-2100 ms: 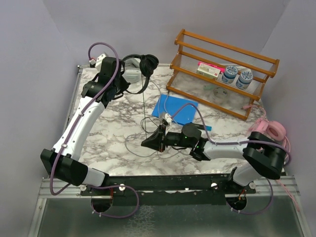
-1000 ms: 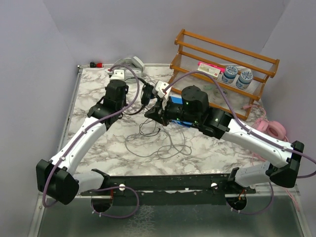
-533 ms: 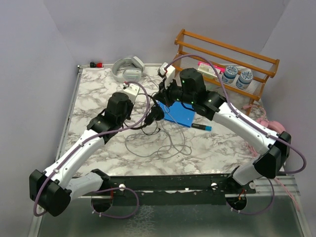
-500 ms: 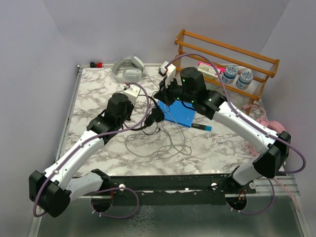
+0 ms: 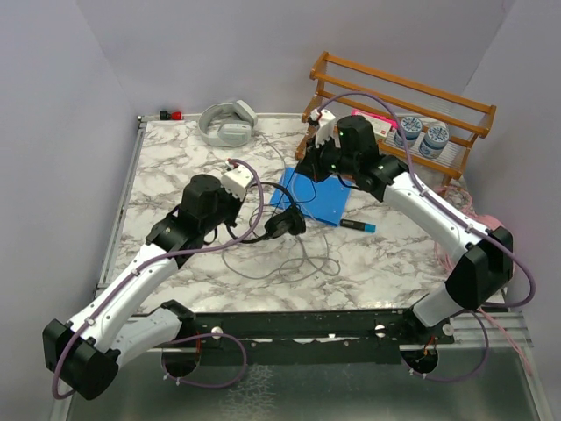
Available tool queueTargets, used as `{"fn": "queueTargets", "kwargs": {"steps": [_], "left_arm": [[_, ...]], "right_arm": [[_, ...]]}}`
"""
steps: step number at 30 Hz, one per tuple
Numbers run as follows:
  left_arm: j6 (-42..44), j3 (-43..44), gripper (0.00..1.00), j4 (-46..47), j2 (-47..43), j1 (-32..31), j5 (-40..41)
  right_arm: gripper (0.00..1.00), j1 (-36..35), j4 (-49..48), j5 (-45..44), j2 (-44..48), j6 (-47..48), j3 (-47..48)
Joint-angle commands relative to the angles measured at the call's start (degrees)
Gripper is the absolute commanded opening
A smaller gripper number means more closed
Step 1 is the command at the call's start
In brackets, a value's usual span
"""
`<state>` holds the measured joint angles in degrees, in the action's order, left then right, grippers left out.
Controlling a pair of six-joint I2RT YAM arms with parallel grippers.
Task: Wrap the headphones
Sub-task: Wrap the headphones cable around the headphones.
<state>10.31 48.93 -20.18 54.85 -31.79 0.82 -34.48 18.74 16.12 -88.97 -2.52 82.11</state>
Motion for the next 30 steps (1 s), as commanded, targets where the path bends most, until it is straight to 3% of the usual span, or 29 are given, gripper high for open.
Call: {"fn": "queueTargets", "kwargs": {"steps": [1,8,16,20,24,27,30], "left_arm": [[-2.81,0.12,0.0,0.06,-1.53,-0.29,-7.65],[-14.04,4.0,0.0,-1.19,2.98,-0.25,-8.01],[-24.51,9.92,0.0,-0.03,5.25,-0.2,-14.39],[-24.63,11.72,0.0,-1.15,4.86,-0.18,-11.62],[-20.81,10.6,0.0,-2.7,4.92,-0.2,-6.37],[-19.18,10.22,0.0,-5.04,7.13,-0.2,2.5],[-20.02,10.83,0.0,-6.38,10.01,-0.2,12.43]], "right_arm": [[0.02,4.15,-6.86,-0.91,2.8,-5.0,-5.79],[0.04,4.77,-17.44,-2.79,7.48,-7.14,-17.75],[0.06,4.77,-29.89,-1.72,9.88,-10.06,-28.52],[0.08,4.77,-34.14,-0.09,11.75,-10.77,-31.72],[0.08,4.77,-32.47,-1.31,14.34,-8.84,-30.15],[0.08,4.77,-31.99,-1.12,18.14,-7.37,-29.05],[0.16,4.77,-33.18,3.43,22.39,-5.84,-29.98]]}}
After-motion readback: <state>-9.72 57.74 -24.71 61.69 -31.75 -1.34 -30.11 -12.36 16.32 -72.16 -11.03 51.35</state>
